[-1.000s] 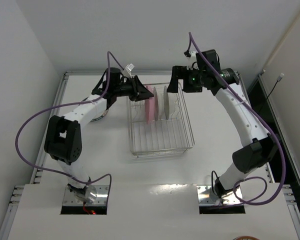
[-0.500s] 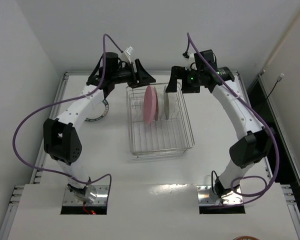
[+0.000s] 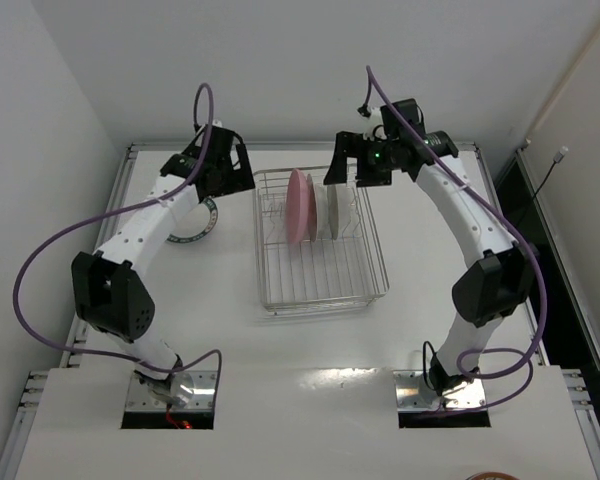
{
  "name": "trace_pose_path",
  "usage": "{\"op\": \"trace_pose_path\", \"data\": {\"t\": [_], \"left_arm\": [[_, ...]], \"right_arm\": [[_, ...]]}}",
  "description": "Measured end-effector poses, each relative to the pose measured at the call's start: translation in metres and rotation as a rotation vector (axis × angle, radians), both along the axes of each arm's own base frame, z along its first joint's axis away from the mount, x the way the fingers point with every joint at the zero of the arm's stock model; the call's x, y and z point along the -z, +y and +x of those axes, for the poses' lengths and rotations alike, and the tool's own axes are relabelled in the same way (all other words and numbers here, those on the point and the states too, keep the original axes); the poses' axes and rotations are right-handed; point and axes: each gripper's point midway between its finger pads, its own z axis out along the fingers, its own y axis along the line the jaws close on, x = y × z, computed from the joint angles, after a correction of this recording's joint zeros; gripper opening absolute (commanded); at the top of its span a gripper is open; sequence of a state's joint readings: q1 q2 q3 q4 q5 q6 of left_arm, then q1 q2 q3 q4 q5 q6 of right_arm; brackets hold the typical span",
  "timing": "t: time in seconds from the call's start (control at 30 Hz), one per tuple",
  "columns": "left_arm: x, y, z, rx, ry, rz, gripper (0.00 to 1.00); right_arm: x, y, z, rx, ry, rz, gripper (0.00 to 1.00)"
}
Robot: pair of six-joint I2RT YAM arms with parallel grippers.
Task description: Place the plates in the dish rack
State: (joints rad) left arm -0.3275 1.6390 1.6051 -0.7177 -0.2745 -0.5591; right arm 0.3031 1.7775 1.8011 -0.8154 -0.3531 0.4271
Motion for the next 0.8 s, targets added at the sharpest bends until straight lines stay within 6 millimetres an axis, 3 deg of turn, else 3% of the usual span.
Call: {"op": "trace_pose_path", "data": {"t": [0.13, 0.6, 0.8], "left_arm": [[0.046, 0.019, -0.009, -0.046, 0.128, 0.117, 1.0], [0.159, 0.074, 0.002, -0.074, 0.389, 0.385, 0.96], [0.205, 0.084, 0.005, -0.059, 0.487, 0.404, 0.92]], "right_arm": [[-0.002, 0.003, 0.001, -0.011, -0.006, 0.014, 1.0], [-0.003, 0.002, 0.002, -0.021, 0.002, 0.038, 1.0], [-0.003, 0.006, 0.021, -0.019, 0.005, 0.059, 1.0]]}}
